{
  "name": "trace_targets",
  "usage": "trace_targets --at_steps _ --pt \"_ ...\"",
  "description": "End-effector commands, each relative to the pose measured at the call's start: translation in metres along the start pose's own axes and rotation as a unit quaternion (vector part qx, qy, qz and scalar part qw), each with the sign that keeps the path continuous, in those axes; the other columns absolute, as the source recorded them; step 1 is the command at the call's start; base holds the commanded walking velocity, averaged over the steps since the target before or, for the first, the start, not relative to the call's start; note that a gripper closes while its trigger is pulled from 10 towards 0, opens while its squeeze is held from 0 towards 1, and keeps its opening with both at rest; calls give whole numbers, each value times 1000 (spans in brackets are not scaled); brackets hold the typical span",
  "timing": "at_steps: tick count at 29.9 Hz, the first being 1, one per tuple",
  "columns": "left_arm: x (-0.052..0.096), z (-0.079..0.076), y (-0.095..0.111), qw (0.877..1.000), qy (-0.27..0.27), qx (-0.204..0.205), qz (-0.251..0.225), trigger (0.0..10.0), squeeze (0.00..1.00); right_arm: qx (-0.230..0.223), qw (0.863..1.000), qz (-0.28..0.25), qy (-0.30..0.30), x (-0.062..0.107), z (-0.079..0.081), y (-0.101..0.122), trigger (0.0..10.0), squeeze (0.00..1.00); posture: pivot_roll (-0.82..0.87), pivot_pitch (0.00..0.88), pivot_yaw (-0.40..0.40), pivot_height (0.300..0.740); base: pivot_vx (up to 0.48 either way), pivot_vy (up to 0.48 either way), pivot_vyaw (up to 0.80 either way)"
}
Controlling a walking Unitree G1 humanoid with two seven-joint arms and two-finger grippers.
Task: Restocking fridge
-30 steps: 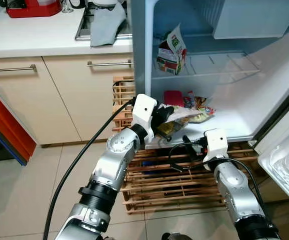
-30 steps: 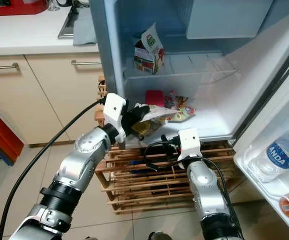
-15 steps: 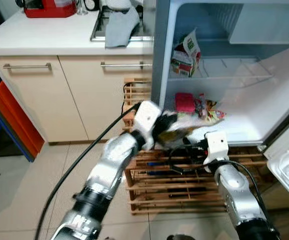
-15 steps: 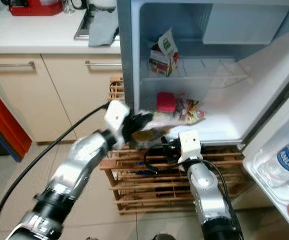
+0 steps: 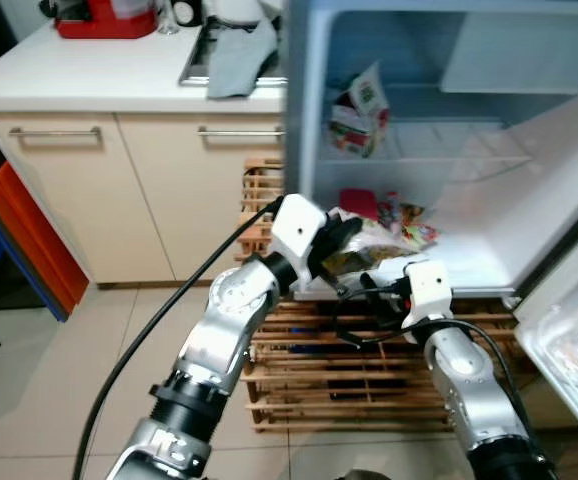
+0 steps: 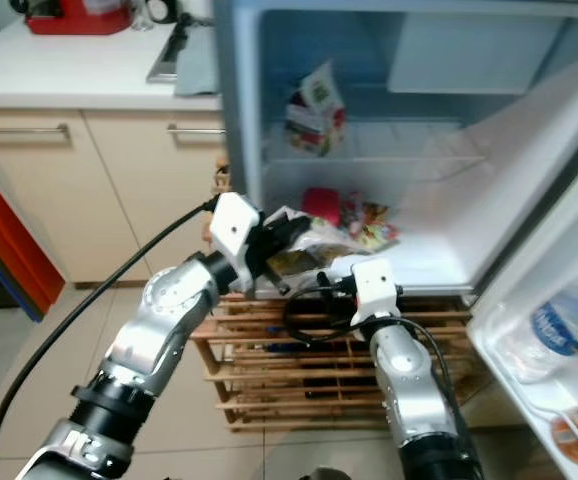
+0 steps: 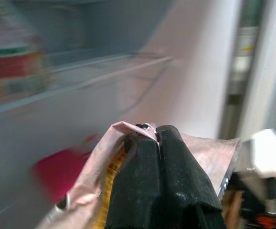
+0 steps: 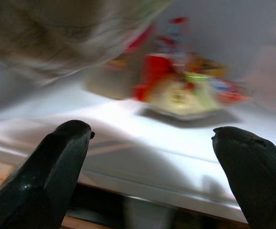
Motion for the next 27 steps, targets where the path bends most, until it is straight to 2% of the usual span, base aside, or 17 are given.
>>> trace_targets --at_steps 1,9,14,15,19,23,27 --pt "0 4 10 1000 1 -14 -12 10000 0 0 1000 3 2 0 4 -1 10000 86 -159 0 19 740 0 0 -800" --pt "3 9 1 1000 11 -14 5 10000 0 -3 1000 3 -5 3 -1 -3 10000 90 -162 0 16 740 0 0 -787" --pt "0 18 -3 999 38 -19 11 10000 0 -2 1000 -2 -6 2 -3 -1 10000 82 -162 0 17 740 0 0 0" --pt "-4 26 -7 998 58 -17 17 10000 0 -3 1000 -4 -6 1 -2 0 10000 78 -163 0 16 740 0 0 0" --pt "-11 35 -13 996 73 -27 32 10000 0 5 1000 -1 -21 1 -4 1 10000 43 -170 0 15 740 0 0 0" --pt "-17 37 -12 996 74 -28 34 10000 0 2 999 9 -31 1 -8 -1 10000 43 -176 0 20 740 0 0 0" --pt "-24 35 -6 997 65 -34 29 10000 0 3 999 5 -46 1 -15 2 10000 55 -187 0 27 718 0 0 102"
Point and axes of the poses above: a point about 5 cm out from each wrist's last joint towards the gripper, its own x axis pointing back from the gripper into the wrist, its own y axis along the axis of the wrist's last joint, z = x × y, the point moved 6 cm from there along -x, pointing out of the wrist towards the gripper, and after that the axes turned 1 degree about x, right-handed, at the moved point
